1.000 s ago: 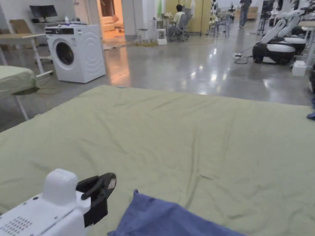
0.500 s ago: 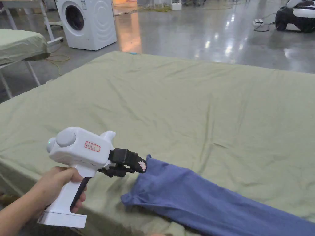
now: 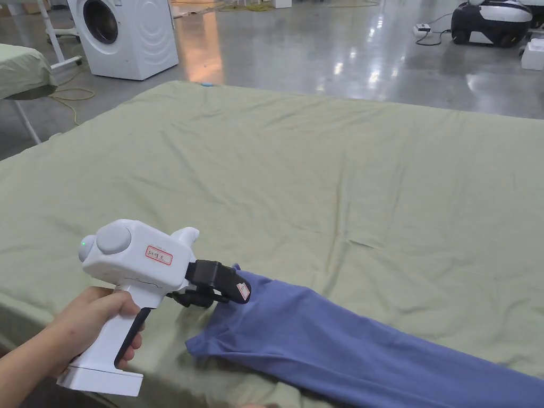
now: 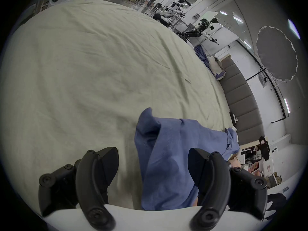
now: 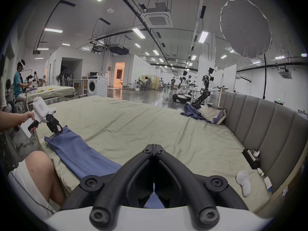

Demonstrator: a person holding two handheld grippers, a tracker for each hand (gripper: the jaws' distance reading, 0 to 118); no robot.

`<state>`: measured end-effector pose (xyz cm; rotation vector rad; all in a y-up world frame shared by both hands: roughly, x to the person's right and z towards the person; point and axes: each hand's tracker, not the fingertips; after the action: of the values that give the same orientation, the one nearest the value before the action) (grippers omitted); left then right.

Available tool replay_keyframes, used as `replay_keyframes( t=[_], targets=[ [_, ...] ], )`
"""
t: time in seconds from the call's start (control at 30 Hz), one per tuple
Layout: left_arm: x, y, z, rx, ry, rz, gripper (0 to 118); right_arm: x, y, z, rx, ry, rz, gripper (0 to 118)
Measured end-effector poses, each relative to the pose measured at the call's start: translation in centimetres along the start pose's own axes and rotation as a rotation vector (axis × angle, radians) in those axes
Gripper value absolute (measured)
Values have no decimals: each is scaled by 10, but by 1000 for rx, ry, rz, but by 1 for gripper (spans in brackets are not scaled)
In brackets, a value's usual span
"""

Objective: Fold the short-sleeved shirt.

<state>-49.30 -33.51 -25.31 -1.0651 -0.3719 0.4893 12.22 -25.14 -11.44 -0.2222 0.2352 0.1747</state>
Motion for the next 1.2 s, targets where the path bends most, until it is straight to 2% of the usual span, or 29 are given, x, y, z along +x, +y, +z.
replay_keyframes(
  t=[0.17,0.37,0.43,0.5,0.53,0.57,0.63,0.87,1.2],
  targets=[
    [12,-2,-13,-43,21,-43,96,1,0,0,-8,-1,-5,2],
    [26,-4,-27,-78,-22,-41,96,5,-4,-1,-22,-5,-12,2],
    [31,-5,-32,-95,17,-64,90,4,-4,-1,-28,0,-9,2],
    [36,-6,-30,-83,55,-91,62,3,-5,-1,-31,0,-3,2],
    [26,1,-29,-77,76,-96,38,3,-5,-1,-33,4,0,2],
    [21,4,-28,-76,71,-93,22,3,-6,-2,-34,7,0,2],
    [14,5,-26,-73,23,-59,21,3,-7,-2,-40,9,-1,2],
    [16,3,-31,-62,29,-47,9,6,-9,-4,-52,9,-5,2],
    [18,-2,-4,-21,-13,15,8,23,-6,1,-49,-23,-11,2]
  ],
)
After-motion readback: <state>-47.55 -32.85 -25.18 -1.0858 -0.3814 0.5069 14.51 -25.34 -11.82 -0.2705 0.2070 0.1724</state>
